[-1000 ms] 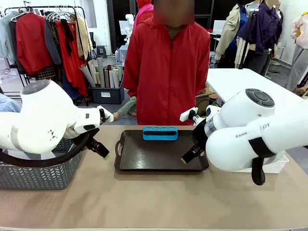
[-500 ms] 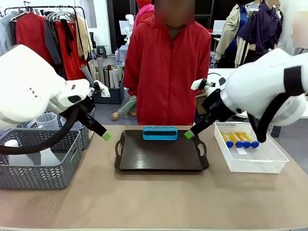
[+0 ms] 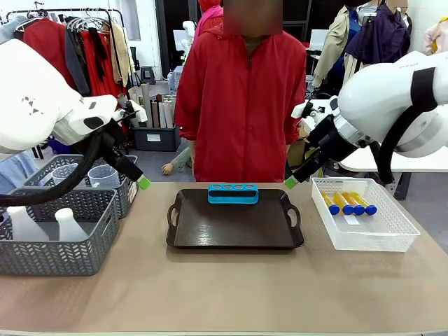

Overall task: Prepare the laboratory tools.
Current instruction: Pick up one Small flask and place it on the Handle tray.

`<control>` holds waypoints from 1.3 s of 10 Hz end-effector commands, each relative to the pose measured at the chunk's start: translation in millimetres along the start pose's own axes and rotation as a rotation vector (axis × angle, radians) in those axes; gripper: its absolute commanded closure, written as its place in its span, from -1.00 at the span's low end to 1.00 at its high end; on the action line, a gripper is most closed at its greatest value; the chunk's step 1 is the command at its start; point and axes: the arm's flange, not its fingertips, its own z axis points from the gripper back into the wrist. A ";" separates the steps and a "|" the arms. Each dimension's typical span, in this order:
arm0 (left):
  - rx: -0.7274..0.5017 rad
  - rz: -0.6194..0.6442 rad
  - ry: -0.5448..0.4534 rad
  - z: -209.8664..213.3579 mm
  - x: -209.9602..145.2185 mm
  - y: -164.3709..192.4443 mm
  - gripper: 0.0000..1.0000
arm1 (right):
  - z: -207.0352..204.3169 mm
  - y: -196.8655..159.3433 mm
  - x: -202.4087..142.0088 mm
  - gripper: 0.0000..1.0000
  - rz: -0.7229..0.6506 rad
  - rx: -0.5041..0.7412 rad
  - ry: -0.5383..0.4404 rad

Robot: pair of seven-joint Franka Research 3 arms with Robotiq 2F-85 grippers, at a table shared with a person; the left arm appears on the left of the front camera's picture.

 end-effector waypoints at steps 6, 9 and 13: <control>-0.096 -0.134 0.023 24.0 6.8 -2.9 -1.00 | 25.5 5.4 24.6 -1.00 0.081 0.110 -0.059; -0.091 -0.212 -0.005 66.6 14.6 0.9 -1.00 | 67.1 -9.2 45.4 -1.00 0.162 0.156 -0.139; -0.023 -0.274 -0.089 129.1 10.2 13.6 -1.00 | 119.2 -41.8 42.2 -1.00 0.292 0.120 -0.193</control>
